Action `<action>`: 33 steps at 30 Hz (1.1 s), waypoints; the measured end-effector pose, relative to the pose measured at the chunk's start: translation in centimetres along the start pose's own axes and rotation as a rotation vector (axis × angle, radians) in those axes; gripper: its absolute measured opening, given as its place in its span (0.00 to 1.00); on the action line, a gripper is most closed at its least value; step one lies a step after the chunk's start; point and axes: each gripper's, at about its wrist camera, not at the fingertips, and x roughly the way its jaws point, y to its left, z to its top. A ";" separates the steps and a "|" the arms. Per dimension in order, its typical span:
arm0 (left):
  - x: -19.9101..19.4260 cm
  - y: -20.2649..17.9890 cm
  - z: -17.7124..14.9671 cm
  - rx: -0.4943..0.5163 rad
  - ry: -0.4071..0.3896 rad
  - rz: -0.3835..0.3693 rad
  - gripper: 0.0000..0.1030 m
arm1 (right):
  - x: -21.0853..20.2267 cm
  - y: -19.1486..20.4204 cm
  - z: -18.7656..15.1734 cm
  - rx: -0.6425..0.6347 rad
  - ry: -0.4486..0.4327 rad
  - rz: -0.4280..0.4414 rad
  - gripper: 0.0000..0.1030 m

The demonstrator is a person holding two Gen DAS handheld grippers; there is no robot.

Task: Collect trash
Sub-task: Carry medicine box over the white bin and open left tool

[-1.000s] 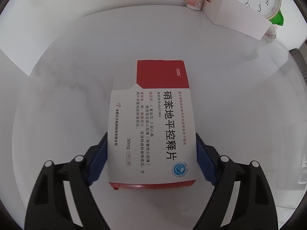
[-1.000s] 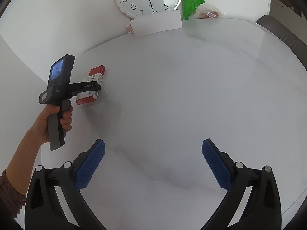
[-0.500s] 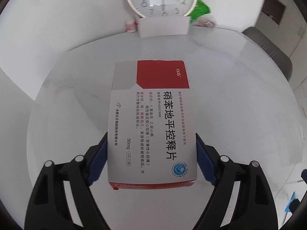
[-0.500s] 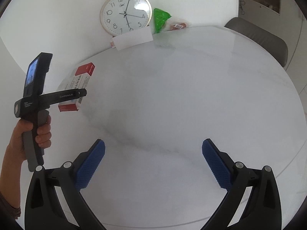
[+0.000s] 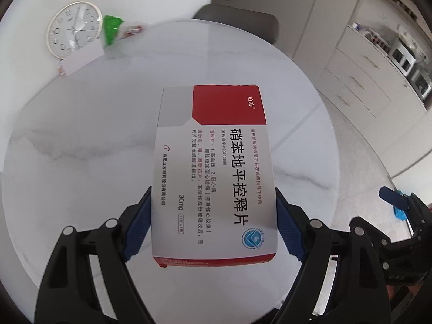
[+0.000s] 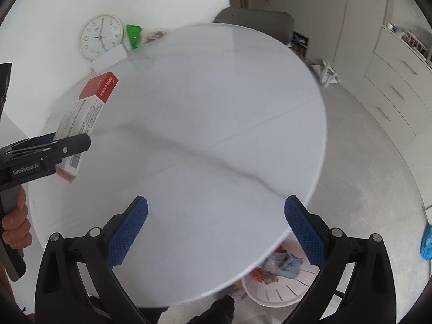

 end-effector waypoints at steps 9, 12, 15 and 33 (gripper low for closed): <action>1.6 -19.9 -7.8 0.226 0.120 -0.130 0.77 | -4.4 -15.9 -8.4 0.138 0.009 -0.150 0.97; 2.6 -23.9 -9.1 0.293 0.149 -0.135 0.77 | -5.2 -19.2 -10.5 0.194 0.017 -0.173 0.97; 3.9 -26.6 -10.1 0.346 0.183 -0.138 0.77 | -5.7 -21.5 -12.4 0.247 0.013 -0.183 0.97; 9.4 -29.7 -11.3 0.458 0.327 -0.168 0.87 | -5.1 -24.6 -15.0 0.385 0.013 -0.184 0.98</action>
